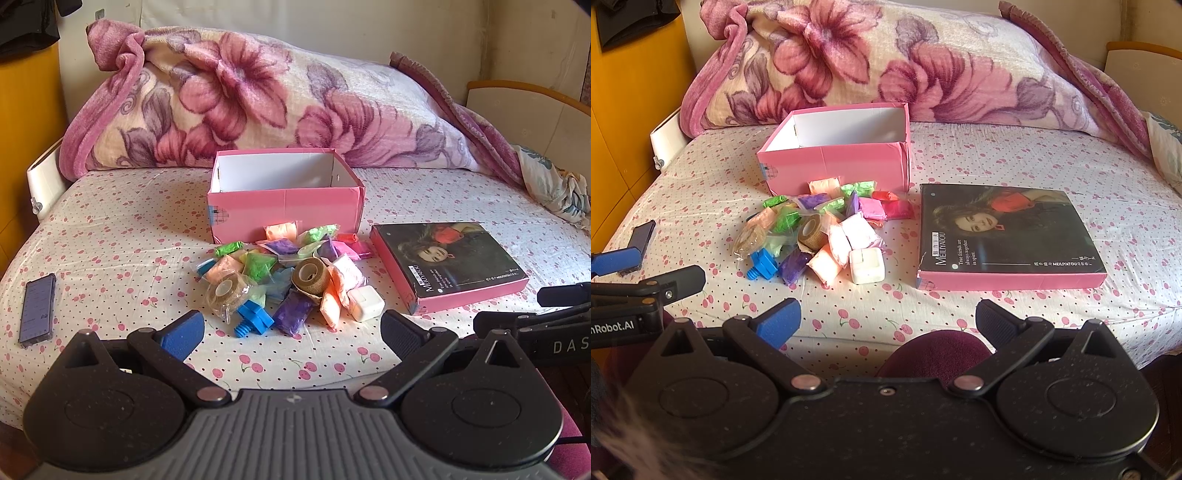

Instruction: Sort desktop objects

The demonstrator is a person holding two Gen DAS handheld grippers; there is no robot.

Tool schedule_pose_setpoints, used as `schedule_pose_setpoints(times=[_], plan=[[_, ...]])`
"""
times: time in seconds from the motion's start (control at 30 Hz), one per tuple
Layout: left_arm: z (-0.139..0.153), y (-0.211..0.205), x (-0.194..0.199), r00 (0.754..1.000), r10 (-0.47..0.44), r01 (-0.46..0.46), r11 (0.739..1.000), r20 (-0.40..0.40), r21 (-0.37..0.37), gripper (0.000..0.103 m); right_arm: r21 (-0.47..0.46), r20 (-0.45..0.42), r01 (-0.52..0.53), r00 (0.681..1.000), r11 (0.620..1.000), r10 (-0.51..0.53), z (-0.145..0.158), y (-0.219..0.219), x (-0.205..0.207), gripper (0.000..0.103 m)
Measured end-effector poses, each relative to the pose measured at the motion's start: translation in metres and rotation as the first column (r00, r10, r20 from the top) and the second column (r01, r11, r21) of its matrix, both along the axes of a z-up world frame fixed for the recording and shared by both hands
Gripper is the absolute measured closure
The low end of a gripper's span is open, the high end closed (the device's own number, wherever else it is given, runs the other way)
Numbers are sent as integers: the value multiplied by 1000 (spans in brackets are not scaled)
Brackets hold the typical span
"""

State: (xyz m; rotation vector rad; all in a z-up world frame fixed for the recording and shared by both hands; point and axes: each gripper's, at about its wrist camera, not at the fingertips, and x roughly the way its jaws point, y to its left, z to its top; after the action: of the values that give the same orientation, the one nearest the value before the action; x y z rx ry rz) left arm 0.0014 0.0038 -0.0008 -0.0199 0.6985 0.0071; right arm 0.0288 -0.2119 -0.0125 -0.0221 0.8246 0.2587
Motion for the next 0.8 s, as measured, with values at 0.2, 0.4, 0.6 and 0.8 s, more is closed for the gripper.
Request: schedule_pose_setpoints(times=[0.2,0.4,0.6,0.8], plan=[[0,1,0,1000,2,-2,1000,-1,1,1,-4,0,-4,1000,1000,4,0,0,1,1],[-3,2,1,1000,6,-6,1000,-10,3,1,-4,2,-11,1000,1000,11,0,0,1,1],[-9,7,10,999,-4,4,1000,-35,-1,1,-27,4,-36,999,999,36,-3,5,10,1],[-17,32,27,999,1,-7,994,-49,-112,1,-2,-54,-39,998,999,39,-13,-2,35,1]])
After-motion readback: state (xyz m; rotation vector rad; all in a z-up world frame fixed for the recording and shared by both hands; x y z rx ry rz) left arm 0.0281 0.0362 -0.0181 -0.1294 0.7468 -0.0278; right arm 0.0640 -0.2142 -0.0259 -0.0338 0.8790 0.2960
